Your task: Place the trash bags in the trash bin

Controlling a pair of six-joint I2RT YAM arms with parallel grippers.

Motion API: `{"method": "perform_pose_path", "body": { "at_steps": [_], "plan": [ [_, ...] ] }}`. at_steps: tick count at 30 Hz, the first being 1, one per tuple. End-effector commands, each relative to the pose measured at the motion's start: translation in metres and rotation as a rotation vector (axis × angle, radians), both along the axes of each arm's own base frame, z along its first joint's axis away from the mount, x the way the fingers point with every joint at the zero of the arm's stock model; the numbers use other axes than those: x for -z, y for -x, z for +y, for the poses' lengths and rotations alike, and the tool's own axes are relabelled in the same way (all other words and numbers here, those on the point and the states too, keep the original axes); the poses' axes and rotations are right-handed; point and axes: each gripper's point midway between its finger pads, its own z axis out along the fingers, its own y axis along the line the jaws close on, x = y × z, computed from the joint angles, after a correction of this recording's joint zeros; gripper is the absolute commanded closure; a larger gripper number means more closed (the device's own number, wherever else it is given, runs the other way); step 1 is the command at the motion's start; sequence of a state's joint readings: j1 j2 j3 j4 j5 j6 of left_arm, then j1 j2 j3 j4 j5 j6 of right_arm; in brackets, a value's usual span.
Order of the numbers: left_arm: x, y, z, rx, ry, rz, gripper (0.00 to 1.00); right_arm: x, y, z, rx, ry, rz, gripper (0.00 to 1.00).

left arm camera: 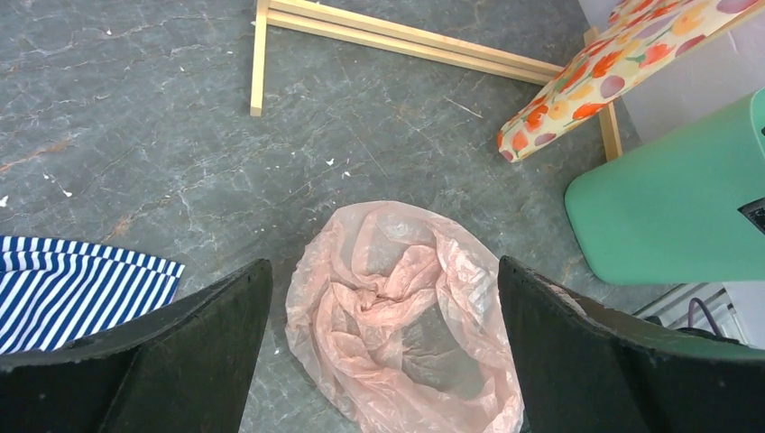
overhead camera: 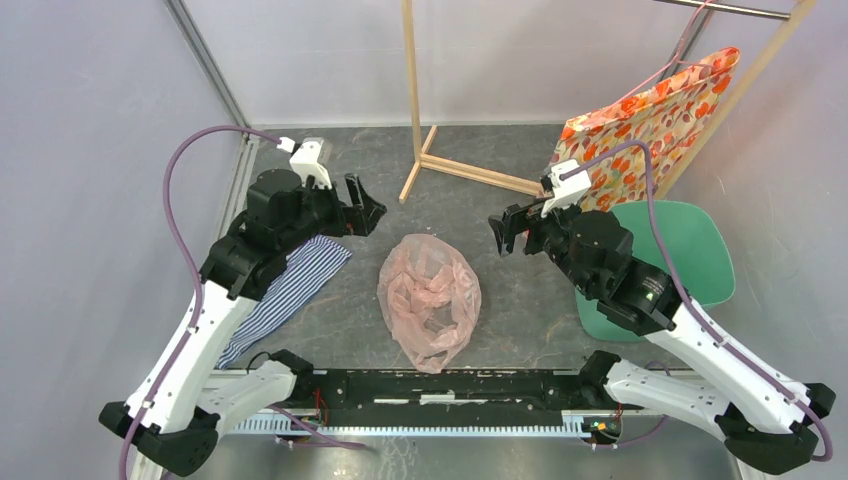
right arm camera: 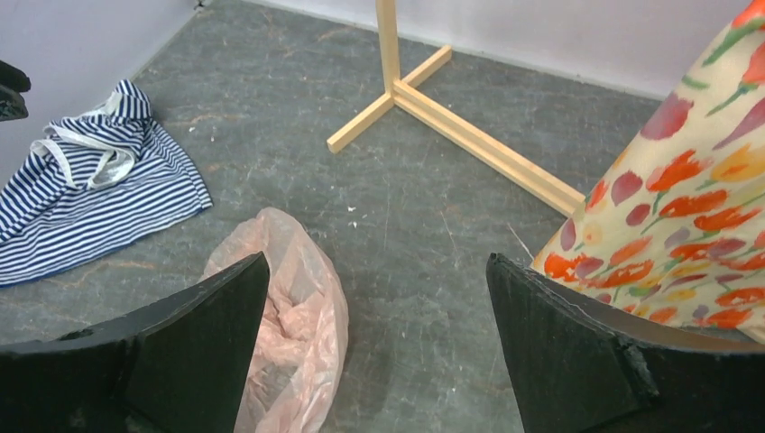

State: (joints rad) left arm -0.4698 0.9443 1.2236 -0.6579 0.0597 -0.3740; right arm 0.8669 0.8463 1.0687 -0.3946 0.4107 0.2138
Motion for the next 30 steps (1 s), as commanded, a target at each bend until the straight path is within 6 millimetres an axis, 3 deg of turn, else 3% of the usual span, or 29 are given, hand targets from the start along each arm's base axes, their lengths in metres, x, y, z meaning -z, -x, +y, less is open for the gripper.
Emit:
{"method": "perform_pose_path", "body": {
  "at_steps": [1, 8, 12, 20, 30],
  "plan": [
    [0.001, -0.002, -0.002, -0.022, -0.008, 0.012, 0.0, 0.007, 0.007, -0.008, 0.03, -0.009, 0.042, 0.02],
    [0.015, 0.002, -0.011, -0.002, -0.016, 0.054, 0.0, 0.021, 0.018, -0.012, 0.027, 0.01, 0.105, 0.02],
    [0.032, 0.007, -0.012, -0.009, -0.003, 0.098, 0.0, 0.038, 0.025, -0.009, -0.004, 0.05, 0.167, 0.02],
    [0.087, 0.019, -0.013, -0.012, -0.014, 0.208, 0.0, 0.091, 0.032, 0.004, -0.037, 0.109, 0.309, 0.02],
    [0.163, 0.027, -0.021, -0.011, -0.009, 0.364, 0.03, 0.175, 0.052, 0.032, -0.09, 0.135, 0.474, 0.06]
  ]
}}
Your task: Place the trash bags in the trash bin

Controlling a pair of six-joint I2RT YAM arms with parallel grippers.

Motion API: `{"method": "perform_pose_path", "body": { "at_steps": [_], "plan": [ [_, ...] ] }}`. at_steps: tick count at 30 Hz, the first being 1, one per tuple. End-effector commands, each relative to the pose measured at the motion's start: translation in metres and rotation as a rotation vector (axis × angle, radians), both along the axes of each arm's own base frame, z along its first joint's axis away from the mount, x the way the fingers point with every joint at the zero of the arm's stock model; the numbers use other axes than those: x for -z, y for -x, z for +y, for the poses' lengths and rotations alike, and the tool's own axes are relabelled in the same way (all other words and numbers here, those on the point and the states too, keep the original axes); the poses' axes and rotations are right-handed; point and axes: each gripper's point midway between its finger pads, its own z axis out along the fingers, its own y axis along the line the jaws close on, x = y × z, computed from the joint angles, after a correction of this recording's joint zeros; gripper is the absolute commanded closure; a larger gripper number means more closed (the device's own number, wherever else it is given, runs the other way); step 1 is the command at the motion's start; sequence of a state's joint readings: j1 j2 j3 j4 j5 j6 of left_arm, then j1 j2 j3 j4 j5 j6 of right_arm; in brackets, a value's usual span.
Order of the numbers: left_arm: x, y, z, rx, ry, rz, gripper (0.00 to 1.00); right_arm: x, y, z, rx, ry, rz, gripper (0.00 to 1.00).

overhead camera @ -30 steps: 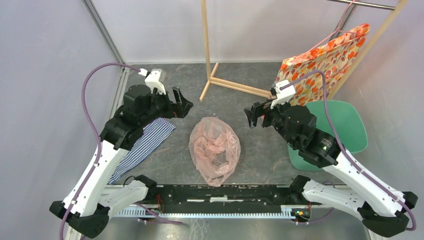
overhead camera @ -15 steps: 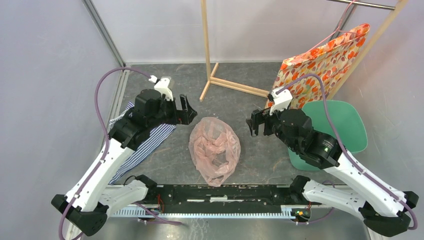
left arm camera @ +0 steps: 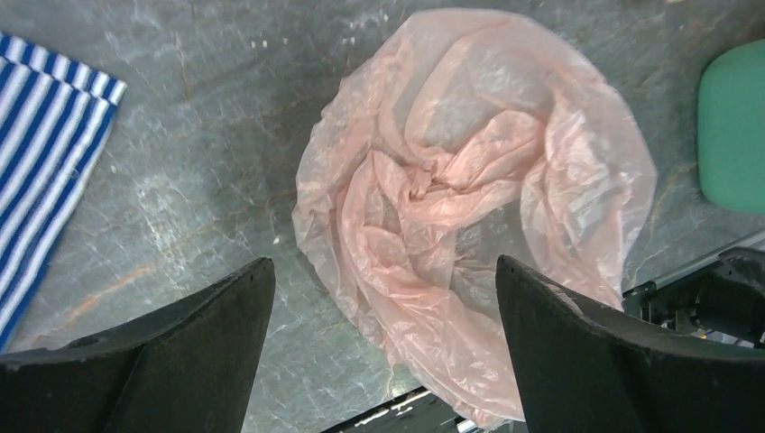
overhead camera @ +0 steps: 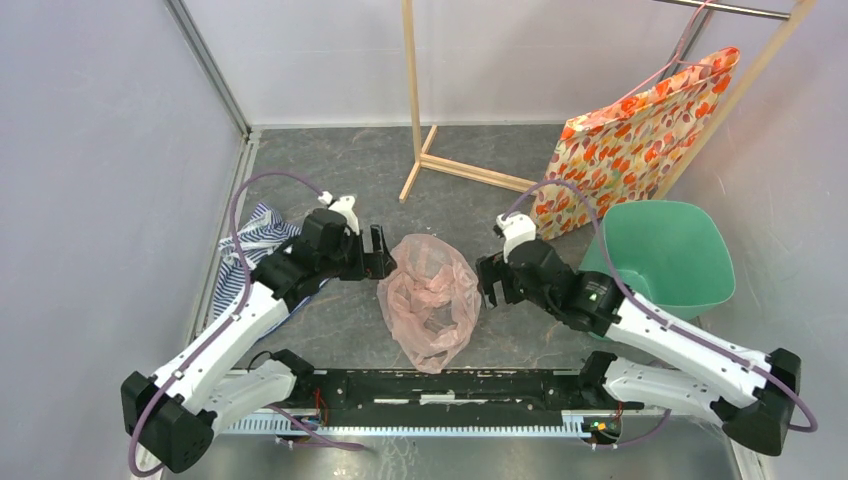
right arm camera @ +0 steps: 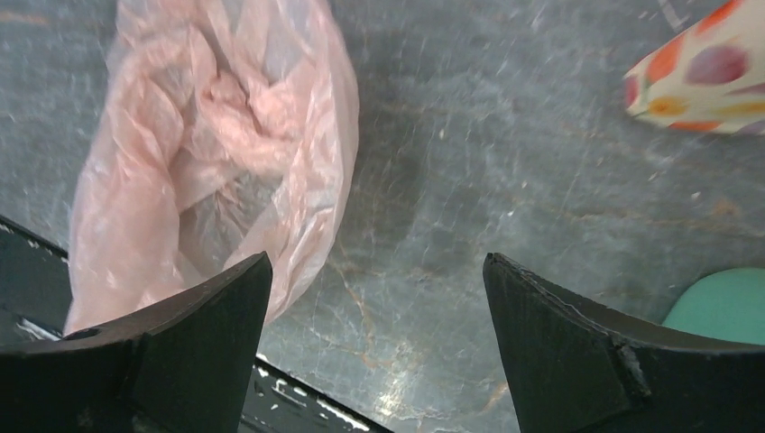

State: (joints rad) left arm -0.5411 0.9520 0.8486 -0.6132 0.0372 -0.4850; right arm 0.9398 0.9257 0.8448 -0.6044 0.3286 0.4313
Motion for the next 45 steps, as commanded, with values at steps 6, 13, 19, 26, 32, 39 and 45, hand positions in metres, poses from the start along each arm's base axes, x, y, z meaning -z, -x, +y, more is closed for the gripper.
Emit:
{"method": "perform_pose_path", "body": {
  "at_steps": [6, 13, 19, 26, 32, 39, 45],
  "plan": [
    [0.045, 0.007, -0.015, -0.054, 0.11, 0.099, 0.1, 0.019, 0.018, 0.034, -0.01, 0.005, 0.015, 0.11],
    [0.068, 0.016, -0.013, -0.105, 0.147, 0.145, 0.21, 0.002, 0.039, 0.072, -0.132, 0.092, -0.076, 0.13],
    [0.078, 0.023, -0.011, -0.125, 0.17, 0.171, 0.26, 0.009, 0.062, 0.123, -0.325, 0.135, -0.089, 0.15],
    [0.089, 0.025, -0.013, -0.138, 0.184, 0.194, 0.28, 0.05, 0.068, 0.147, -0.42, 0.214, -0.047, 0.15],
    [0.101, 0.018, -0.019, -0.145, 0.198, 0.208, 0.33, 0.084, 0.06, 0.143, -0.369, 0.237, -0.05, 0.16],
    [0.125, 0.015, -0.023, -0.145, 0.176, 0.246, 0.42, 0.105, 0.062, 0.14, -0.363, 0.191, -0.013, 0.16],
    [0.134, 0.013, -0.023, -0.142, 0.152, 0.257, 0.58, 0.074, 0.044, 0.151, -0.326, 0.112, -0.04, 0.11]
  ]
}}
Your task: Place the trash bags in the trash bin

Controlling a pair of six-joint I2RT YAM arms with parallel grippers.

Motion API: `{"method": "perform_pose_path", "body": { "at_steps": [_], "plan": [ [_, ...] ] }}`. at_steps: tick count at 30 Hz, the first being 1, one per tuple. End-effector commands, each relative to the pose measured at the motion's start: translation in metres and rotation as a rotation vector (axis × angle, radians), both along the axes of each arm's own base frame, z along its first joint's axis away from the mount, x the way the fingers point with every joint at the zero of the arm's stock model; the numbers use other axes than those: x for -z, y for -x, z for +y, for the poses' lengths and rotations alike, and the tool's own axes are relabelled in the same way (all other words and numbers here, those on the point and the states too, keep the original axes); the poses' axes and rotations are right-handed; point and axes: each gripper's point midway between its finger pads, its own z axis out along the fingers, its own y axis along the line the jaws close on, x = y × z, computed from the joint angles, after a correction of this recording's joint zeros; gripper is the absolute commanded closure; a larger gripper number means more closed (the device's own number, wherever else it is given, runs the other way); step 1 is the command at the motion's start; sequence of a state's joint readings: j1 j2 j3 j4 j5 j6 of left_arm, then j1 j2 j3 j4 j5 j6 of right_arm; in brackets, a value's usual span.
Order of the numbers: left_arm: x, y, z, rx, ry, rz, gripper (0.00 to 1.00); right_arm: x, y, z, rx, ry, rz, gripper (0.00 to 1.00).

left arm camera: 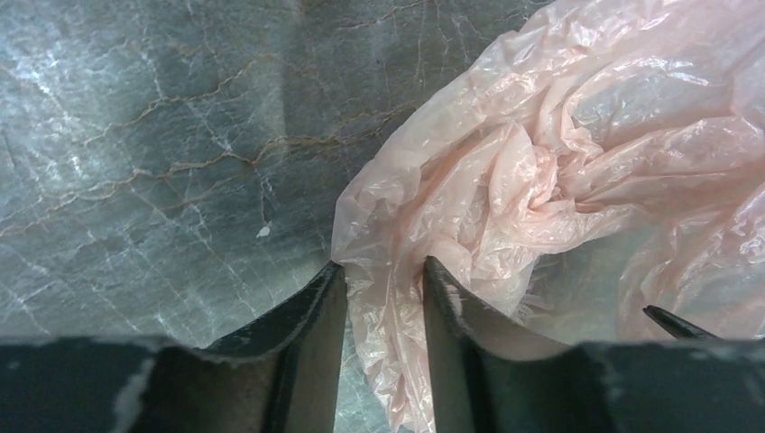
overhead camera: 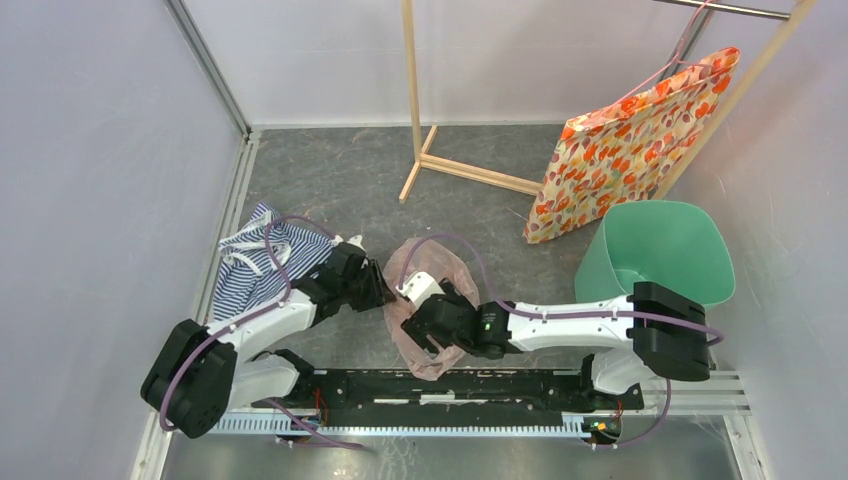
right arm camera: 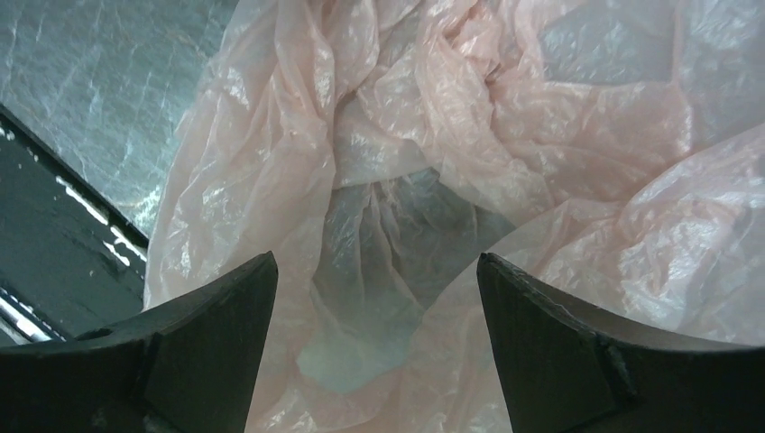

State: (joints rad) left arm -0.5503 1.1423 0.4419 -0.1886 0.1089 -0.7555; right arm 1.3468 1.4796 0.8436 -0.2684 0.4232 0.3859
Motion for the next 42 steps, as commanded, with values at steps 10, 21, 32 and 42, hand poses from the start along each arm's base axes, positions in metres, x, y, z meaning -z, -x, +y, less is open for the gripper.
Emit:
{"method": "perform_pose_path", "body": {
  "at_steps": [10, 21, 32, 42],
  "plan": [
    [-0.001, -0.013, -0.01, 0.002, 0.022, -0.03, 0.77, -0.038, -0.075, 0.035, 0.102, -0.152, -0.012, 0.17],
    [-0.005, -0.017, -0.011, 0.005, 0.02, -0.044, 0.84, 0.008, -0.089, 0.043, 0.099, -0.088, -0.008, 0.24],
    [-0.025, -0.023, -0.009, -0.004, 0.022, -0.104, 0.91, -0.016, -0.101, 0.049, 0.076, -0.139, -0.022, 0.95],
    [-0.029, -0.031, -0.002, -0.025, -0.022, -0.13, 0.98, -0.144, -0.097, 0.049, 0.053, -0.392, -0.055, 1.0]
  ]
}}
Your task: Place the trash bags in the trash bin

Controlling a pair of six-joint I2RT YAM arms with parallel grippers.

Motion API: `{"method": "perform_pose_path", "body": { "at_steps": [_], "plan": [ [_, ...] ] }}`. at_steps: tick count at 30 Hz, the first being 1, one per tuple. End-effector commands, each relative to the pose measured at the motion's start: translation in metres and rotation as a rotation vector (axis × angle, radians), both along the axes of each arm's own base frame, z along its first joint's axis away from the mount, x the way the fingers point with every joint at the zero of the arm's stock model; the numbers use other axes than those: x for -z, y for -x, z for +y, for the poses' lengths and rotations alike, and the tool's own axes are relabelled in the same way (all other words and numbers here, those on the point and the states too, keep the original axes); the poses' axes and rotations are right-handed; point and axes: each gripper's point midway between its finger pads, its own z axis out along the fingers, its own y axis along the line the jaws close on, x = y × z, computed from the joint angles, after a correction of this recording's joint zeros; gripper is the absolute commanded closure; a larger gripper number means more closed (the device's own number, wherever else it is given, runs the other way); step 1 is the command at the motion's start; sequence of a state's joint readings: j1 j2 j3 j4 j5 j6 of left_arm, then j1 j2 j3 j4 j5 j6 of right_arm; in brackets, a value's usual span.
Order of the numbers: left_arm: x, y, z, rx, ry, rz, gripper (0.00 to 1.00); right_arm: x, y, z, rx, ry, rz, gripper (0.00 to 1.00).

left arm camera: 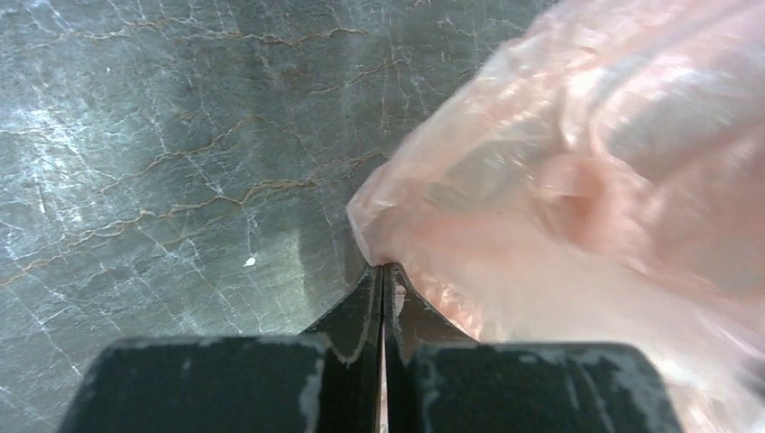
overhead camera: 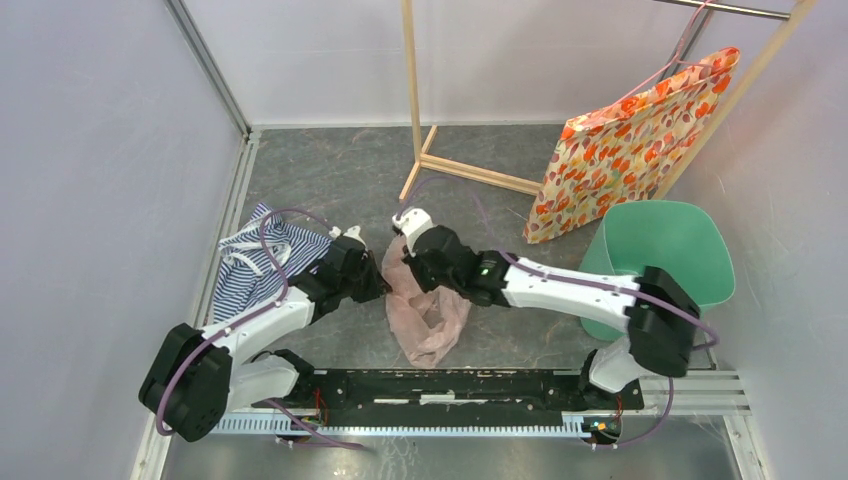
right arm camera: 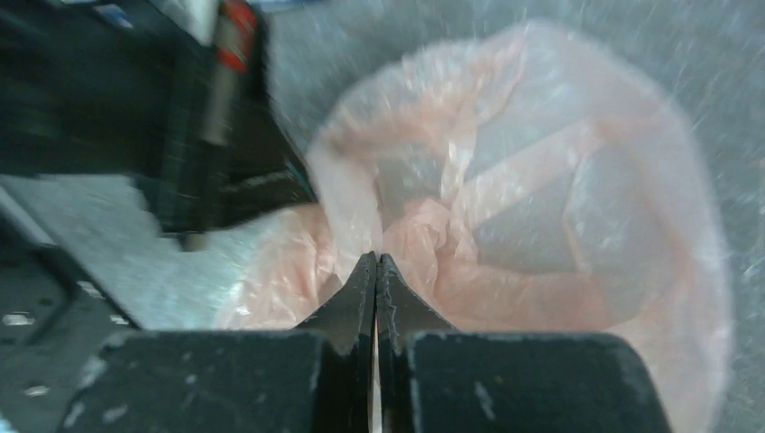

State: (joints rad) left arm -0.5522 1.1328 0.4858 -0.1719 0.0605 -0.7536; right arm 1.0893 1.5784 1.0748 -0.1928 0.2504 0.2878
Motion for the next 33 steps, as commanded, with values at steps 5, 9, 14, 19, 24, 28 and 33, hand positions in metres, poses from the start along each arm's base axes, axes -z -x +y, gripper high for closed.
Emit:
{"method": "perform_pose_path", "body": {
  "at_steps": [5, 9, 14, 19, 24, 28, 33],
  "plan": [
    [-0.016, -0.016, 0.0, 0.002, -0.024, -0.07, 0.98, -0.14, -0.002, -0.002, -0.021, -0.322, -0.065, 1.0],
    [-0.038, -0.021, -0.007, 0.037, 0.006, -0.118, 0.98, -0.152, -0.004, -0.01, -0.02, -0.311, -0.084, 1.0],
    [-0.078, -0.023, -0.014, 0.103, 0.037, -0.214, 0.97, -0.135, -0.001, -0.017, -0.076, -0.209, -0.096, 0.82],
    [-0.096, -0.021, -0.019, 0.174, 0.039, -0.246, 0.98, -0.098, 0.01, -0.025, -0.179, -0.105, -0.094, 0.39],
    [-0.1, -0.017, -0.025, 0.219, 0.059, -0.251, 0.98, -0.064, -0.003, -0.054, -0.136, 0.019, -0.2, 0.12],
    [-0.106, -0.017, -0.028, 0.241, 0.07, -0.265, 0.98, -0.036, -0.007, -0.057, -0.173, 0.077, -0.24, 0.07],
    [-0.112, -0.017, -0.033, 0.269, 0.084, -0.27, 0.98, -0.014, -0.009, -0.051, -0.169, 0.091, -0.216, 0.13]
  ]
}}
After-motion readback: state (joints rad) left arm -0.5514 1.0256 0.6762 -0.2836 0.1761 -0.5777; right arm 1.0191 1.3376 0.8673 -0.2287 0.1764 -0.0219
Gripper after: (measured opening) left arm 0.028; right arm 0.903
